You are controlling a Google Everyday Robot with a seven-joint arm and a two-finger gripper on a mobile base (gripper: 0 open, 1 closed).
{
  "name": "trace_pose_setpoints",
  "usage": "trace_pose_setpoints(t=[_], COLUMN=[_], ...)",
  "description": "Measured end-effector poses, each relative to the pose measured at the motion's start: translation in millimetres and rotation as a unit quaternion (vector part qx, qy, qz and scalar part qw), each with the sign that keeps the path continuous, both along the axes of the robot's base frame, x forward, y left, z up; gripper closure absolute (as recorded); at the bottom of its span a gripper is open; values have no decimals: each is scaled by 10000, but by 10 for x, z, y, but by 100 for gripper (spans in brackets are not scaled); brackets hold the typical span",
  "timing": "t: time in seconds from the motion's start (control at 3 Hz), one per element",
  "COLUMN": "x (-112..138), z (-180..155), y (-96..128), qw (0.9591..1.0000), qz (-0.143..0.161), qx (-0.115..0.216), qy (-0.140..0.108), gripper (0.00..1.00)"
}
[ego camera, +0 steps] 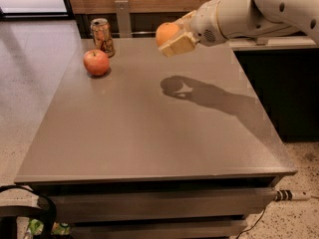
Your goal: Move orange near orange can
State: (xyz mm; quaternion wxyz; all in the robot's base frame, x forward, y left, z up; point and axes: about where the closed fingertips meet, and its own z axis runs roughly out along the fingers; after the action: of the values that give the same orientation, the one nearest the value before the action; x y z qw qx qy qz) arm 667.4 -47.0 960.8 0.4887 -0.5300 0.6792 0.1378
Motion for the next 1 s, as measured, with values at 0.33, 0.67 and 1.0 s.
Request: trace_pose_setpoints(t=[0.33,0.67,1.0], x=[189,615,881], z=[-31,-131,-282], y=[88,286,452], qw=[9999,9994,9991], qz=[-25,-27,-61], qx=[-136,-355,-412], qy=[-13,1,55], gripper=[100,100,100])
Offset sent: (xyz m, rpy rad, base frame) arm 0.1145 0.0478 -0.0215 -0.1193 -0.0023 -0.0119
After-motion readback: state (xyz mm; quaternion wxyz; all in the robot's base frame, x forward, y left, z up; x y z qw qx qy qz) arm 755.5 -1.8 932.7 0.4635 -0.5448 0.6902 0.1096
